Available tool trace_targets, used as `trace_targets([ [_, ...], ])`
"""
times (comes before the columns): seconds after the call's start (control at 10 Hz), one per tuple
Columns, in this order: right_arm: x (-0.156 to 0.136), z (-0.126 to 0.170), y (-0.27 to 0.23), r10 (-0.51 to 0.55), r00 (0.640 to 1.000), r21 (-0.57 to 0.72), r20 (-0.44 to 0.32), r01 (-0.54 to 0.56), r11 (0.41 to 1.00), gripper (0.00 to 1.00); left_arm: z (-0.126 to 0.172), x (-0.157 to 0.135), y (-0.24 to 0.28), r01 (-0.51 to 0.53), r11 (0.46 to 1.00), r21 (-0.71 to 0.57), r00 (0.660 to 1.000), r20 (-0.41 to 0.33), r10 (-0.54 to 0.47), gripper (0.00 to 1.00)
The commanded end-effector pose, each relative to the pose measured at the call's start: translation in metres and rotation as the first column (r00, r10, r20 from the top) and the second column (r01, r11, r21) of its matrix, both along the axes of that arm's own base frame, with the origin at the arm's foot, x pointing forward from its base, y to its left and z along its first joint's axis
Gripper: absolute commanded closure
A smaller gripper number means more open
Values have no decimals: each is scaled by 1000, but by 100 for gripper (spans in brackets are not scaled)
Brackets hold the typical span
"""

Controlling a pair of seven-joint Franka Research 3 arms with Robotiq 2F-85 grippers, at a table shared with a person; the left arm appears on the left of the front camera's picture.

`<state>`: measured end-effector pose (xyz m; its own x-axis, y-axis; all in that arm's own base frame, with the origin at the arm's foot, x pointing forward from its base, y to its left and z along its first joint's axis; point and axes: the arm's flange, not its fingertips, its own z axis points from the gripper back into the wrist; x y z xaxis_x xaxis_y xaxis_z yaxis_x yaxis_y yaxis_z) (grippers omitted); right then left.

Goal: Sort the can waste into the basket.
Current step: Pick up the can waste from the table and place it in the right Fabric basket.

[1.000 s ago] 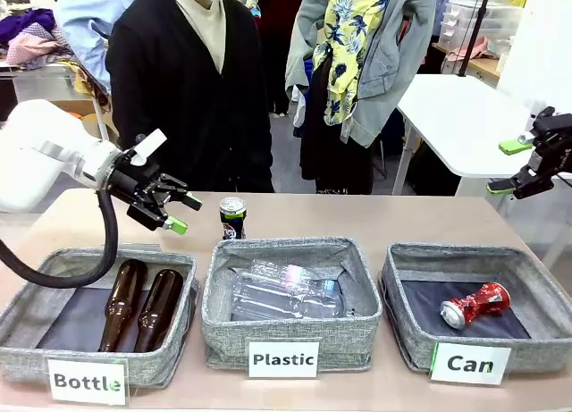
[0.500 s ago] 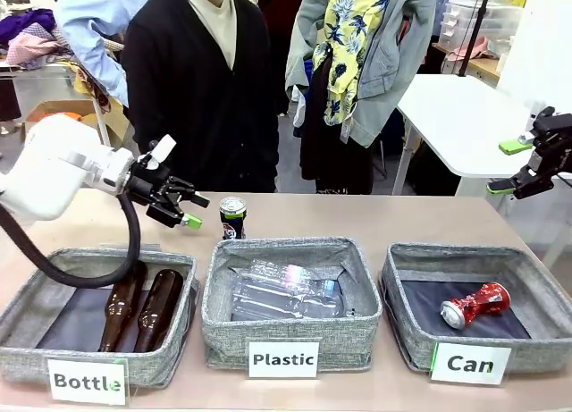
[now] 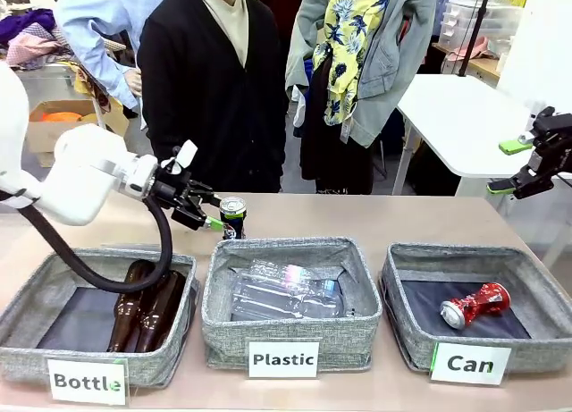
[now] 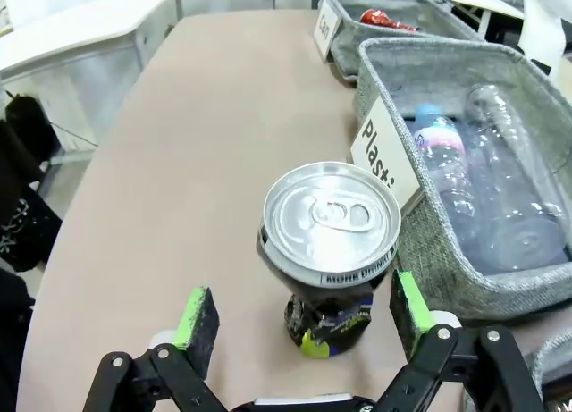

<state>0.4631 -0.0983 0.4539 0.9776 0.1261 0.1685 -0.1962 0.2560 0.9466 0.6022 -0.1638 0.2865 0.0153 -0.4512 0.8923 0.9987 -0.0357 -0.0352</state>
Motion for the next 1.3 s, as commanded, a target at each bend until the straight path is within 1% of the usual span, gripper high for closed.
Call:
trace_targets([
  [0.0, 0, 2, -3, 15, 1000, -1, 12, -15, 1000, 0, -4, 8, -10, 14, 1000, 19, 1000, -7, -14, 0],
  [0.3, 0, 2, -3, 15, 1000, -1, 12, -15, 1000, 0, -10, 12, -23, 31, 999, 34, 999, -26, -30, 0],
  [0.7, 0, 2, -3, 15, 1000, -1, 12, -15, 1000, 0, -12, 12, -24, 43, 999, 10, 999, -14, -43, 0],
  [0.8, 0, 2, -3, 15, 1000, -1, 12, -15, 1000, 0, -13, 11, -24, 48, 999, 21, 999, -7, -48, 60],
  [0.9, 0, 2, -3, 15, 1000, -1, 12, -15, 1000, 0, -14, 10, -24, 54, 998, 22, 998, -10, -54, 59],
  [1.0, 0, 2, -3, 15, 1000, -1, 12, -15, 1000, 0, -14, 10, -23, 57, 998, 16, 998, -1, -57, 100],
  [1.1, 0, 2, -3, 15, 1000, -1, 12, -15, 1000, 0, -12, 10, -24, 64, 998, 13, 998, 2, -64, 64],
  [1.2, 0, 2, -3, 15, 1000, -1, 12, -15, 1000, 0, -12, 9, -23, 61, 998, 12, 998, 5, -61, 100],
])
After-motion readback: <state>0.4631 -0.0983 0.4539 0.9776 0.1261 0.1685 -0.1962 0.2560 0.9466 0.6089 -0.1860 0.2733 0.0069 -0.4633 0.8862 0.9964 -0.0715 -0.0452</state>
